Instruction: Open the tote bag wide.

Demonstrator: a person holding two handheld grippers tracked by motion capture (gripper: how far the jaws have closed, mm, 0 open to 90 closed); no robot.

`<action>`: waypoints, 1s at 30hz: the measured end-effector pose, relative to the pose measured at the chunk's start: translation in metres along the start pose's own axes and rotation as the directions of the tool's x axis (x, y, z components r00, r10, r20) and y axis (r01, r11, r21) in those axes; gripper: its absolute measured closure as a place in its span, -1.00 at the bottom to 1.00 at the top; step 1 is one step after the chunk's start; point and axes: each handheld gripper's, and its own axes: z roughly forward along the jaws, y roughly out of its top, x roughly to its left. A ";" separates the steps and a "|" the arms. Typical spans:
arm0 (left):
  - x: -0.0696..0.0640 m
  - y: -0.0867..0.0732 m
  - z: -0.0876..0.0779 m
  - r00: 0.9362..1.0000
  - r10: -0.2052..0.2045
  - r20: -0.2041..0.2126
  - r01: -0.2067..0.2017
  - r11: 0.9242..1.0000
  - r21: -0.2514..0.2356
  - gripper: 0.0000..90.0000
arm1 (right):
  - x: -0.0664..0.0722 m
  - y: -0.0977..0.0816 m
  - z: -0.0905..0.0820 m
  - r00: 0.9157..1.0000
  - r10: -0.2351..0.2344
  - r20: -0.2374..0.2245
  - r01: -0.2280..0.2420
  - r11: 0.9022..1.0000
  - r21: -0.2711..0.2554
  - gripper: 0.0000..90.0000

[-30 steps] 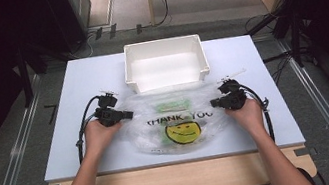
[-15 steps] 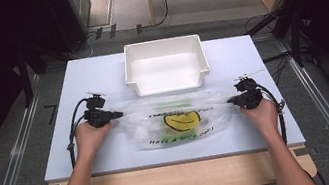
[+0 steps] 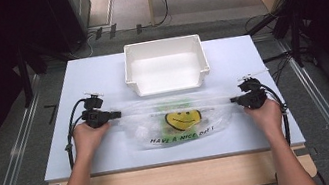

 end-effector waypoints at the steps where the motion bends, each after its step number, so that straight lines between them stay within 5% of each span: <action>1: -0.001 0.000 0.000 1.000 0.009 -0.003 -0.009 1.000 0.003 1.00 | 0.000 0.000 0.000 1.000 -0.003 0.000 0.003 1.000 0.002 1.00; 8: -0.005 0.003 0.000 1.000 -0.017 -0.013 0.017 0.999 0.027 1.00 | 0.017 0.007 -0.002 0.993 -0.080 0.085 0.078 0.996 0.031 1.00; 19: -0.021 0.006 -0.011 0.998 0.044 0.041 -0.044 0.999 -0.003 1.00 | 0.025 0.011 -0.010 0.996 -0.061 -0.064 0.059 0.997 -0.040 1.00; 30: -0.040 0.013 -0.013 0.989 0.087 0.116 -0.087 0.996 -0.008 0.41 | 0.038 0.019 -0.026 0.987 -0.100 -0.122 0.086 0.990 -0.113 0.70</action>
